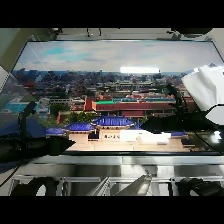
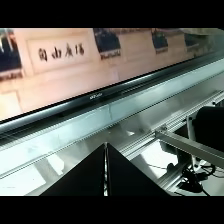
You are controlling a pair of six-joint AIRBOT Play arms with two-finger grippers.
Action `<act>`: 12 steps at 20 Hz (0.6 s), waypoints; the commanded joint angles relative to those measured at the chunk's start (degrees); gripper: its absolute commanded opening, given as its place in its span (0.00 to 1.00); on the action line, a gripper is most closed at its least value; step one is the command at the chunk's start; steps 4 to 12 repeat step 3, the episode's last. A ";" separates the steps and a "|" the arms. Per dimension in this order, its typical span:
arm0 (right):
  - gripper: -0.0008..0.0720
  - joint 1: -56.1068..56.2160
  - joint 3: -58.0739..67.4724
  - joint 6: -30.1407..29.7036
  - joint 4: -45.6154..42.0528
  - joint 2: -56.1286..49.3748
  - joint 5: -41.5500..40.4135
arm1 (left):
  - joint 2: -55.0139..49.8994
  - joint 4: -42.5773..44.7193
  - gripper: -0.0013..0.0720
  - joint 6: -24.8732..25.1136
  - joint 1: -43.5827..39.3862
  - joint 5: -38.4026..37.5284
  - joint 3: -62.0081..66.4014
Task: Fold the shirts.
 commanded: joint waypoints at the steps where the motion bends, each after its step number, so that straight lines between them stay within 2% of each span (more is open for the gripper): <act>1: 0.03 0.09 -0.15 0.04 0.20 0.04 -0.20 | 0.22 0.02 0.04 -0.09 0.02 -0.02 -0.13; 12: 0.03 0.09 -0.15 0.04 0.20 0.04 -0.20 | 0.22 0.02 0.04 -0.09 0.02 -0.13 -0.13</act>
